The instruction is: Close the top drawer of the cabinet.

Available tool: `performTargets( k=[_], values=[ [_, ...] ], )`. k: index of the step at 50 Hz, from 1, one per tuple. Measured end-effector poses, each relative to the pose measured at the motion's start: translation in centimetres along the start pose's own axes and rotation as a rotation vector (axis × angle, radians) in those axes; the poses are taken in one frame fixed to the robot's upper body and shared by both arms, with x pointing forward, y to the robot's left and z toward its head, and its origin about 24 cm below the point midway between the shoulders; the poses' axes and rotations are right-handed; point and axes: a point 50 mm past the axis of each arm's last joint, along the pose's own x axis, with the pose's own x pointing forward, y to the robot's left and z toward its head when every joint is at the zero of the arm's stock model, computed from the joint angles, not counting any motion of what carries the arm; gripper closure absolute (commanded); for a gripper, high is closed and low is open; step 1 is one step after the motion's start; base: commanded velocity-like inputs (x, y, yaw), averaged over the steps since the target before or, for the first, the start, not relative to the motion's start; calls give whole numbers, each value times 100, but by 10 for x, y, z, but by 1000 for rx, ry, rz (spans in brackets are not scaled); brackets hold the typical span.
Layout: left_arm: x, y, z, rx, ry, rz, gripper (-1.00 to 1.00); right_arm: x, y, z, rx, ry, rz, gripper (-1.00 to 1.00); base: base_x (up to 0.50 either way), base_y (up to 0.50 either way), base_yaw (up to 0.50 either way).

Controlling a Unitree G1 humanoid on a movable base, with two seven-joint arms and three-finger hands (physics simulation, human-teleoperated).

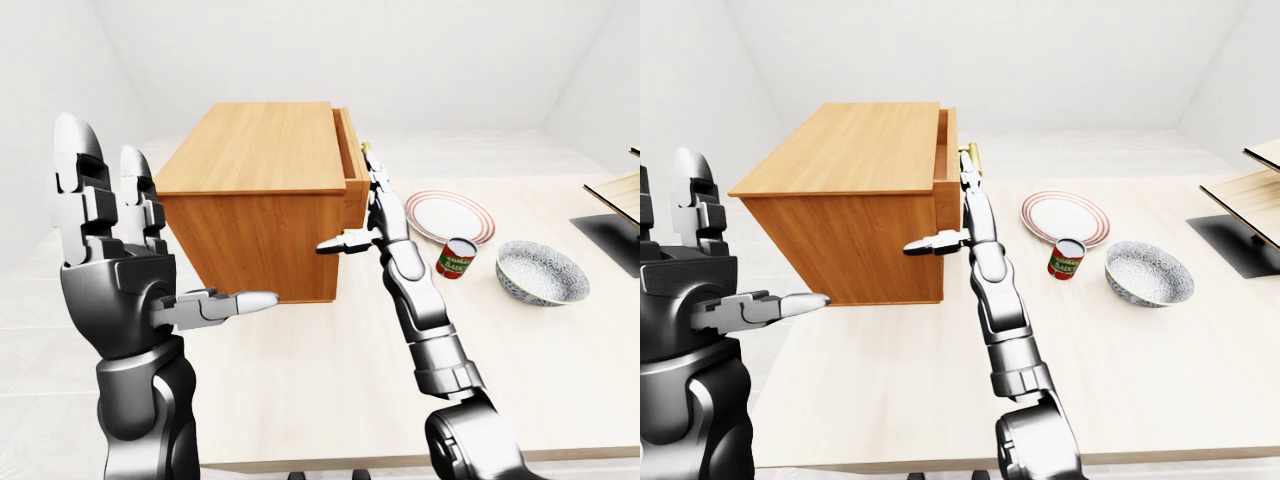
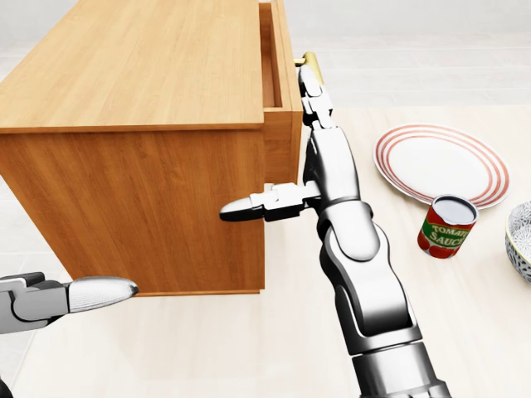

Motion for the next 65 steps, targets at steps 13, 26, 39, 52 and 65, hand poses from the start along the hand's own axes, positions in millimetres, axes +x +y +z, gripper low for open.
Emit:
performTargets(
  k=[13,26,39,52,65],
  values=[
    [0,0,-1,-1,2,-1,-100,3,14,1,16,3,39,-100,1,0,1],
    [0,0,0,-2,2,-1,-100,5,24,2,38,5,72,-100,1,0,0],
    [0,0,-1,-2,3,-2,-100,6,30,2,49,6,90,-100,1,0,0],
    [0,0,-1,-2,4,-2,-100,6,30,2,46,6,88,-100,1,0,1],
    [0,0,-1,-2,5,-2,-100,6,30,2,55,5,84,-100,1,0,1]
  ],
)
